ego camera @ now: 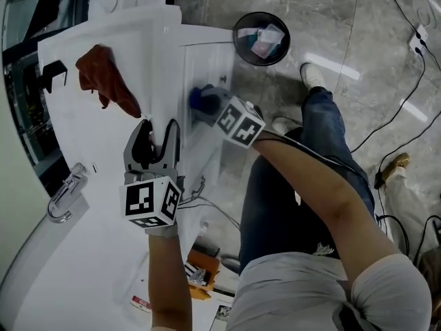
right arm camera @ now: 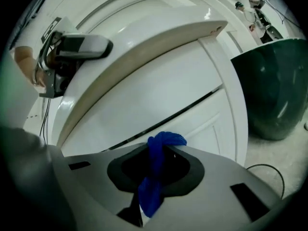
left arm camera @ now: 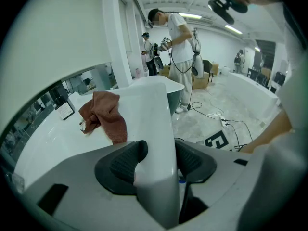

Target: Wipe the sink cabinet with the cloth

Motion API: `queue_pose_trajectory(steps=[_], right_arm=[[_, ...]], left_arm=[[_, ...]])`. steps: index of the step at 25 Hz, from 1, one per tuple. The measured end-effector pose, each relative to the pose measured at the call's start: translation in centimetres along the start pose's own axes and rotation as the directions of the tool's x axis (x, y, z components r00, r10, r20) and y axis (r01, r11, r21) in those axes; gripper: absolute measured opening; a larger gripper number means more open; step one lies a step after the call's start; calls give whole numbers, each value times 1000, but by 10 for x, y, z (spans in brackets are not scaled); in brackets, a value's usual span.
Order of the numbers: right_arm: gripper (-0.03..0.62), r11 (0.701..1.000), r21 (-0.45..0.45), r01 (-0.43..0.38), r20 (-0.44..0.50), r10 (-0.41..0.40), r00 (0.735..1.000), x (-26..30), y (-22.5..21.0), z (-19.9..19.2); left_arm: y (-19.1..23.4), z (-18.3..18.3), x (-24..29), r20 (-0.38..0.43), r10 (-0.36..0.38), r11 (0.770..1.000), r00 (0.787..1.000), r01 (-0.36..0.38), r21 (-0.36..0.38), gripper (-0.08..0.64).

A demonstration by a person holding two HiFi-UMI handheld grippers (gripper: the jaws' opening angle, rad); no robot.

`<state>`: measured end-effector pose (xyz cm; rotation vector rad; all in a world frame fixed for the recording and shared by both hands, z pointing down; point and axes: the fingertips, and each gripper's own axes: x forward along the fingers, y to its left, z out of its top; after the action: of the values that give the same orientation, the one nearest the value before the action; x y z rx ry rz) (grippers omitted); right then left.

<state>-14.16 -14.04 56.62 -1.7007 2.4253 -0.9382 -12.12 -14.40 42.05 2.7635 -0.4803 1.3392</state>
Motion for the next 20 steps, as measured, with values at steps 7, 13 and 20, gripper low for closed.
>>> queue_pose_trajectory(steps=[7,13,20], right_arm=[[71,996,-62,71,-27,-73,997,-50,-20,46],[71,987,-105,123,-43,-128,991,-89,-20,92],[71,981,-154,116,-102,-132,986,-125,12,143]], left_arm=[[-3,0,3,10,1,1000,1000,-1,-1,232],[-5,4,2,30,18,1000,999,-19,13,230],[-9,19,-28,108,65,996,992,-71,59,172]])
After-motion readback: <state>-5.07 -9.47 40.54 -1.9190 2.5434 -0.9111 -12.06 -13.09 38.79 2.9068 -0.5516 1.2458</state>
